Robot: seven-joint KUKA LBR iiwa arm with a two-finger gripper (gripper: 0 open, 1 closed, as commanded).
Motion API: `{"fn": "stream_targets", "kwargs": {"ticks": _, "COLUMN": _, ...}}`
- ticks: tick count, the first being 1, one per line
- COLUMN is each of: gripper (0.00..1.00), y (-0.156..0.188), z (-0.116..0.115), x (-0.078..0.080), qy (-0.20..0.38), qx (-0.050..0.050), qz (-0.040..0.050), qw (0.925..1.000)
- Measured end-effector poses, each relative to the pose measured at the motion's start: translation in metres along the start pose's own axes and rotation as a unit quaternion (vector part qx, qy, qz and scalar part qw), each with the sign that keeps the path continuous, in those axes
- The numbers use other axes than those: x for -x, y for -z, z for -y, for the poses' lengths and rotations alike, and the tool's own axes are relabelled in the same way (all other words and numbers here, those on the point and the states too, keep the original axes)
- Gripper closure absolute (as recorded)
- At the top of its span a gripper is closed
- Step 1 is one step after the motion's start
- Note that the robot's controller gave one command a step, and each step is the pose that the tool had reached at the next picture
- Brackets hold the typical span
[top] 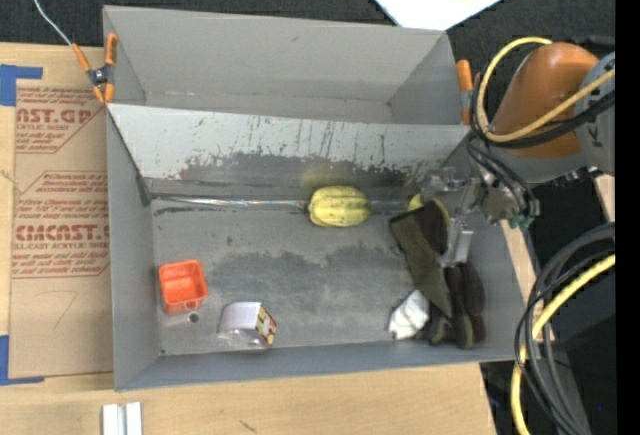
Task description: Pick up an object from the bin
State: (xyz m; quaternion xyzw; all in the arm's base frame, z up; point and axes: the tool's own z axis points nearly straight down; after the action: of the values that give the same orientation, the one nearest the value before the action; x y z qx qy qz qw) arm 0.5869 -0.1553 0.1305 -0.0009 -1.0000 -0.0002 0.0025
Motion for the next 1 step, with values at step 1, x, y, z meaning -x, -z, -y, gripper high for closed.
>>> {"fn": "stream_targets", "kwargs": {"ticks": 1, "gripper": 0.0, "y": 0.005, "z": -0.0006, "x": 0.002, "qy": 0.001, "qx": -0.001, "qz": 0.0036, "qw": 1.0}}
